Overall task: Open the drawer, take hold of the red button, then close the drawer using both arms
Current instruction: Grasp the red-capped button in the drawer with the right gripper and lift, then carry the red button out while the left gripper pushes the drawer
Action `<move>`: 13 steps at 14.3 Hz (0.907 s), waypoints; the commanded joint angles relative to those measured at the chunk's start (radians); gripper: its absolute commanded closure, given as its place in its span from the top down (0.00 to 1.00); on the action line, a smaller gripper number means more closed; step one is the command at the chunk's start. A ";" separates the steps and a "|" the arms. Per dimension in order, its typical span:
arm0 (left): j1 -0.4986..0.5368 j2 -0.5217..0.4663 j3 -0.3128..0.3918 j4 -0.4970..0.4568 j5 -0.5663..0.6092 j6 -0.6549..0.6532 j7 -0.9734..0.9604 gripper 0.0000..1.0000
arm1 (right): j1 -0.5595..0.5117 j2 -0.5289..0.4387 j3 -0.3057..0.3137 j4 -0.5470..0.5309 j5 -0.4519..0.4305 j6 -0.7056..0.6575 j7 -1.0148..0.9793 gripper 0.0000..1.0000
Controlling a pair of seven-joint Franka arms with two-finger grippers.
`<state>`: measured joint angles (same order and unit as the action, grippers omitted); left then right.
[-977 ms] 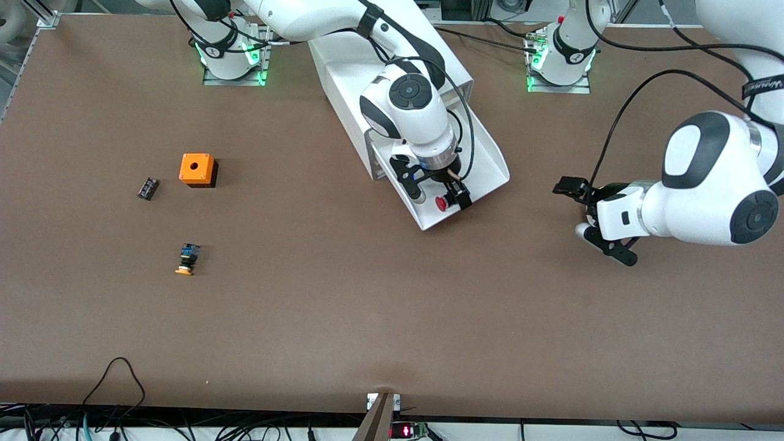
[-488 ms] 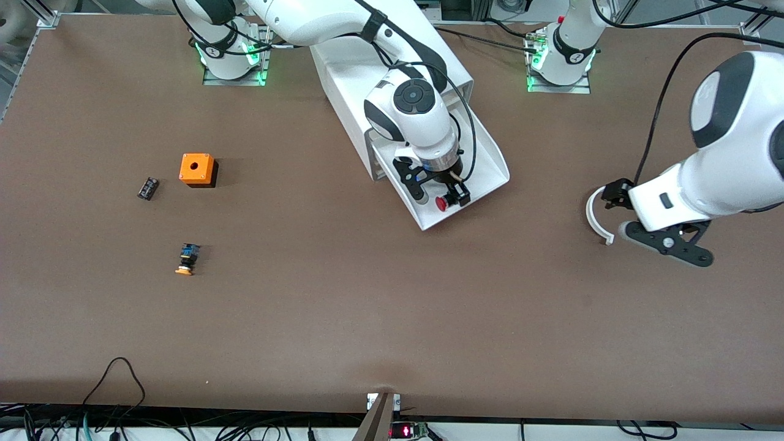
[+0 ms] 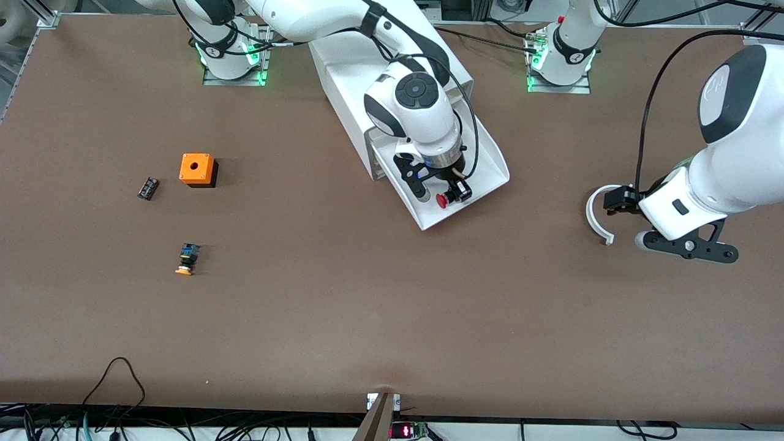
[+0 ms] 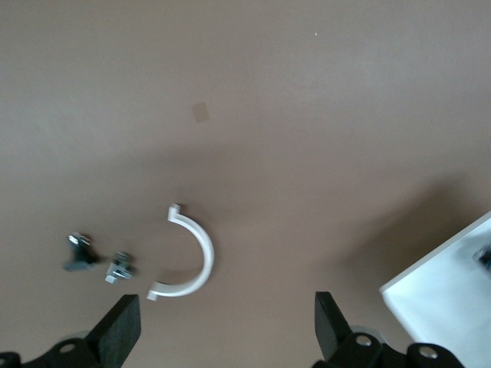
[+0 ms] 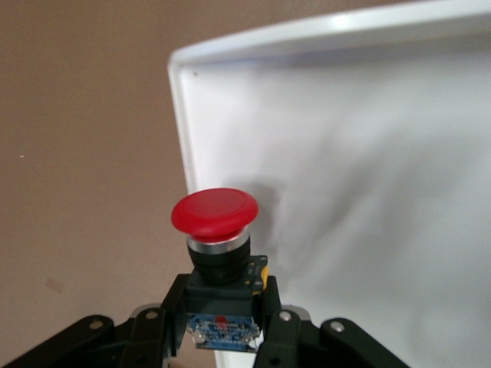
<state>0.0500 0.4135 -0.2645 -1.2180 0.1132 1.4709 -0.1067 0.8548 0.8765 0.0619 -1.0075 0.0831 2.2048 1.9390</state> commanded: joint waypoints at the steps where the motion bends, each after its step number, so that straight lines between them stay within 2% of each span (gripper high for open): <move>1: -0.002 0.004 -0.006 -0.015 -0.073 -0.011 -0.166 1.00 | -0.036 -0.010 0.006 0.078 0.014 -0.088 -0.027 0.00; 4: -0.012 0.005 -0.021 -0.063 -0.079 0.031 -0.267 1.00 | -0.130 -0.049 0.071 0.078 0.020 -0.160 -0.156 0.00; 8: -0.012 0.005 -0.071 -0.204 -0.078 0.236 -0.408 0.99 | -0.307 -0.103 0.194 0.078 0.020 -0.272 -0.359 0.00; 10: -0.012 0.007 -0.079 -0.283 -0.079 0.363 -0.500 0.99 | -0.373 -0.125 0.214 0.076 0.021 -0.324 -0.486 0.00; 13: -0.019 0.005 -0.122 -0.440 -0.075 0.598 -0.650 0.99 | -0.463 -0.128 0.210 0.070 0.021 -0.407 -0.729 0.00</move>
<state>0.0299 0.4443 -0.3637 -1.5498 0.0514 1.9449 -0.6659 0.4492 0.7559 0.2513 -0.9279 0.0910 1.8457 1.3540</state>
